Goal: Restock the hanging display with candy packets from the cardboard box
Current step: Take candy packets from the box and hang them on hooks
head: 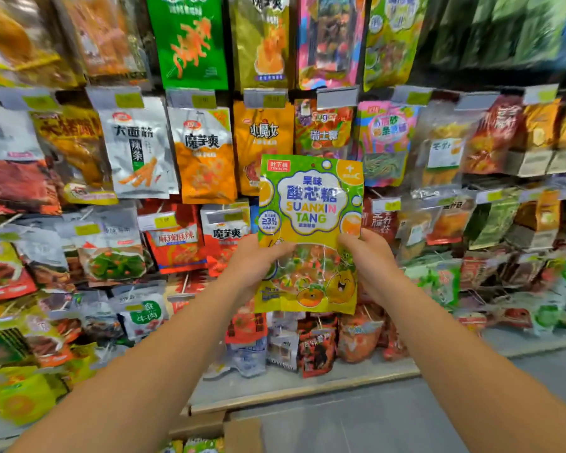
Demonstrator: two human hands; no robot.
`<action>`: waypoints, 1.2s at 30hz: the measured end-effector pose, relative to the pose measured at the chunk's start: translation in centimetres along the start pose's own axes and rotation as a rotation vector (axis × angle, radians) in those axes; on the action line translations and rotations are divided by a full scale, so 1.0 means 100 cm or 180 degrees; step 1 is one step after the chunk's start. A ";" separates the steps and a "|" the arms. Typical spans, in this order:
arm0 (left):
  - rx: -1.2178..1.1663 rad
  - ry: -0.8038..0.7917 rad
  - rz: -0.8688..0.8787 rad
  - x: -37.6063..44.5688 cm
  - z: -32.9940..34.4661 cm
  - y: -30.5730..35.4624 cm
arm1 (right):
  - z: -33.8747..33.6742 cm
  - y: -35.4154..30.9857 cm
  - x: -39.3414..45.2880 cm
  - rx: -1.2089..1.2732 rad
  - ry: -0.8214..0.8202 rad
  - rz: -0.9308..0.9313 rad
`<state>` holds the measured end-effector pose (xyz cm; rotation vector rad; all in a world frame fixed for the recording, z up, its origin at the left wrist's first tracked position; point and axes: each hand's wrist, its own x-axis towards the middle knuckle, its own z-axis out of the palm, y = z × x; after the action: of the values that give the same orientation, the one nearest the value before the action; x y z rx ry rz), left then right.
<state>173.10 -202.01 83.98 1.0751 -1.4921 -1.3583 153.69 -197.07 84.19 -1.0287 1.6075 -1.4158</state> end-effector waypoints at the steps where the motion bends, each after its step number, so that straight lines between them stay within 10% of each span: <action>1: -0.0019 0.0031 0.0002 0.007 0.005 0.008 | -0.006 -0.010 0.006 -0.0026 -0.0009 -0.0083; 36: 0.0429 0.0436 0.1680 0.309 0.104 0.252 | -0.144 -0.296 0.281 -0.1184 0.1341 -0.1952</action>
<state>152.68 -227.39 109.27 0.7584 -1.6324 -0.8115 132.09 -219.14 114.49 -1.6228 2.0123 -1.8684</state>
